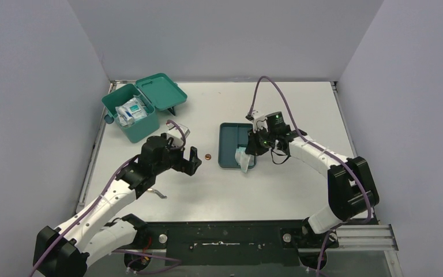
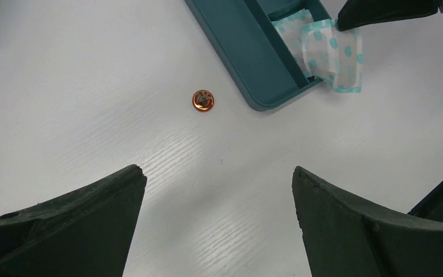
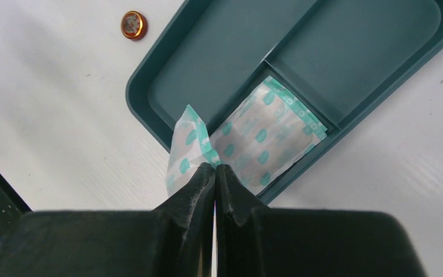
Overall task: Organize the medicine kit
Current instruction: Place the medical item at the medicine box compartment.
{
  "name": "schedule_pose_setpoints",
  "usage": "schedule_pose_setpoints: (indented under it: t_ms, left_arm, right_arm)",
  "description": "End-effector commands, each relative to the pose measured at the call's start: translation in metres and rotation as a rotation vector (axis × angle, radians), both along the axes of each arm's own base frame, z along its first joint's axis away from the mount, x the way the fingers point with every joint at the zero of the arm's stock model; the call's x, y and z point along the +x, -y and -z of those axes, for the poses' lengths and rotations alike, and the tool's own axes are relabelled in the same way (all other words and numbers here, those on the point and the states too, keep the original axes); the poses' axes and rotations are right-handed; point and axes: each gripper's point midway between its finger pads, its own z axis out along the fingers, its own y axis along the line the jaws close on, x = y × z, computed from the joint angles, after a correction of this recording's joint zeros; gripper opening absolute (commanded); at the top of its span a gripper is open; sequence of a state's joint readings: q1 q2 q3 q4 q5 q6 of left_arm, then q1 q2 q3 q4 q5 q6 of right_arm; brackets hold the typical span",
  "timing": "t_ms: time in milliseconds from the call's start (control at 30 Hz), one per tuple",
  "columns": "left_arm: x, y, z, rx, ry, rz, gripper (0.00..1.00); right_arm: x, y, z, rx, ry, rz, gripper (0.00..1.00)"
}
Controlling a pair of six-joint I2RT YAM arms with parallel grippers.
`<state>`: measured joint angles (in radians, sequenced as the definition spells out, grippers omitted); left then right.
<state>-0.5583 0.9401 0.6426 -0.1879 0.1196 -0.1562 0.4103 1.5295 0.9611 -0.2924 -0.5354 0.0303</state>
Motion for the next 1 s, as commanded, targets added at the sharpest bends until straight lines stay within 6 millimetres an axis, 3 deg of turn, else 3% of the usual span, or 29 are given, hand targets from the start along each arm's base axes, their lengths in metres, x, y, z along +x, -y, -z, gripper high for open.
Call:
schedule_pose_setpoints:
  t_ms: [0, 133, 300, 667, 967]
  left_arm:
    - [0.008, -0.007, -0.017, 0.014, 0.018, -0.047, 0.97]
    - [0.006, -0.006, -0.015, 0.015, 0.009, -0.039, 0.97]
    - [0.007, -0.008, -0.013, 0.025, 0.010, -0.048, 0.97]
    - [0.013, -0.015, -0.014, 0.040, 0.025, -0.095, 0.97]
    - [0.013, -0.016, -0.014, 0.046, 0.027, -0.102, 0.97]
  right_arm:
    - [0.025, 0.006, -0.005, -0.040, 0.066, 0.042, 0.00]
    - [0.034, 0.009, -0.006, -0.063, 0.087, 0.064, 0.00]
    - [0.031, 0.002, -0.025, -0.047, 0.097, 0.042, 0.00]
    - [-0.018, -0.027, -0.067, 0.150, 0.075, -0.125, 0.00]
    - [-0.002, -0.020, -0.027, 0.069, 0.022, -0.075, 0.00]
